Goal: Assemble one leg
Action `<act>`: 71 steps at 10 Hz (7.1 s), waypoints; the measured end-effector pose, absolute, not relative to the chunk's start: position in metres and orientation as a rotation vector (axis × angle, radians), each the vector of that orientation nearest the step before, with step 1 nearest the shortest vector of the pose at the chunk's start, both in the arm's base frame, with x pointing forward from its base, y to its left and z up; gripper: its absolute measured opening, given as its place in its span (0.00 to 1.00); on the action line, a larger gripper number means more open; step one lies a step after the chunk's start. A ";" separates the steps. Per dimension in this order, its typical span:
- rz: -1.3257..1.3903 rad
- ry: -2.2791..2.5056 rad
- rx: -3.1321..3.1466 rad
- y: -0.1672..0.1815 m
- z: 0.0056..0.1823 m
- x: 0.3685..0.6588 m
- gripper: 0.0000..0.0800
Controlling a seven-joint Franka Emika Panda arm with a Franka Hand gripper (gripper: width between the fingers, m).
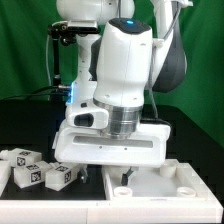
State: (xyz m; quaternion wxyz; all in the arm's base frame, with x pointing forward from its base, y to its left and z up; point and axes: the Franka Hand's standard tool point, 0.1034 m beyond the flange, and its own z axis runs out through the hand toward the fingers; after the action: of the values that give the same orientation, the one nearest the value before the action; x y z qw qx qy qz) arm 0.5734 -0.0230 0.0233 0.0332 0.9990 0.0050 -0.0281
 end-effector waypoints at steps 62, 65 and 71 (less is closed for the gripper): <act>-1.277 -0.977 3.003 -0.106 0.012 0.576 0.81; -1.286 -0.987 3.002 -0.109 0.011 0.571 0.81; -1.312 -1.004 2.982 -0.106 0.006 0.565 0.78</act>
Offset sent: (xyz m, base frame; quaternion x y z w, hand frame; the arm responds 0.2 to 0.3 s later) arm -0.0048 -0.0246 0.0497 0.0703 -0.0903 0.1093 0.9874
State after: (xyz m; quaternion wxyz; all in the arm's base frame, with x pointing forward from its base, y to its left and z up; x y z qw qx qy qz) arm 0.5650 -0.1062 0.0057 -0.1332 0.8669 -0.2920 -0.3815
